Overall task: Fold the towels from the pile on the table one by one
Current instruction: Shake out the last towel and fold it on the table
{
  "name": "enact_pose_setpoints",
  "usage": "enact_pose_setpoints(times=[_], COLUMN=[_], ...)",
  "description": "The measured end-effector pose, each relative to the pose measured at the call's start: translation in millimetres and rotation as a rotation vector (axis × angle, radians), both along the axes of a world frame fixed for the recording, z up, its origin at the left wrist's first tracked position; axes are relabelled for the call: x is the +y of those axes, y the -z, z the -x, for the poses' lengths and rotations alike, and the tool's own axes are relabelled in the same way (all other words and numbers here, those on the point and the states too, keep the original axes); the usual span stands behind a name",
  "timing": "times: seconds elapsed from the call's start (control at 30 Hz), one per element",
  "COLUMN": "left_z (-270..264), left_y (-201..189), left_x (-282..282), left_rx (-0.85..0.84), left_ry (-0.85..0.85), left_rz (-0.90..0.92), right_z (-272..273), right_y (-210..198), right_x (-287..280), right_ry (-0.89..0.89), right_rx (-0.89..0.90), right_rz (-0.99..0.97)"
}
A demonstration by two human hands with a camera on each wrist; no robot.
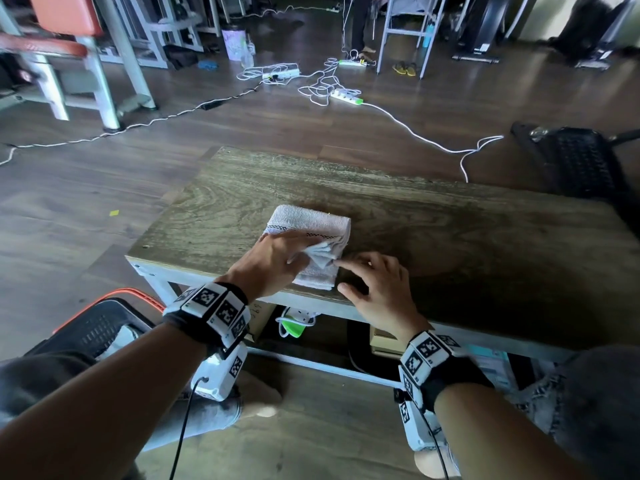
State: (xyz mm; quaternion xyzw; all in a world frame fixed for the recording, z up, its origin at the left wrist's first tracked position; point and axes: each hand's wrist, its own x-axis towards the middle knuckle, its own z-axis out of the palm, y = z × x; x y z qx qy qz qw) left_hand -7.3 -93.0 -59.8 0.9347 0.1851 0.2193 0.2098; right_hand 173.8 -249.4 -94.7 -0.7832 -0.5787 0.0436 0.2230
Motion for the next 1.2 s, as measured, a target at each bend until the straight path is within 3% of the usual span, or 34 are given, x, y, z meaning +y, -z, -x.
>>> enact_pose_setpoints(times=[0.17, 0.67, 1.1, 1.2], left_z=[11, 30, 19, 16], left_y=[12, 9, -2, 6], left_x=[8, 1, -8, -7], left_rx=[0.164, 0.451, 0.446, 0.514], left_ry=[0.012, -0.192, -0.136, -0.116], left_rz=[-0.119, -0.133, -0.149, -0.139], right_z=[1, 7, 8, 8], right_y=[5, 6, 7, 6], right_x=[2, -2, -1, 0], right_ry=[0.023, 0.018, 0.033, 0.037], right_rx=[-0.061, -0.184, -0.148, -0.150], right_rz=[-0.009, -0.001, -0.020, -0.012])
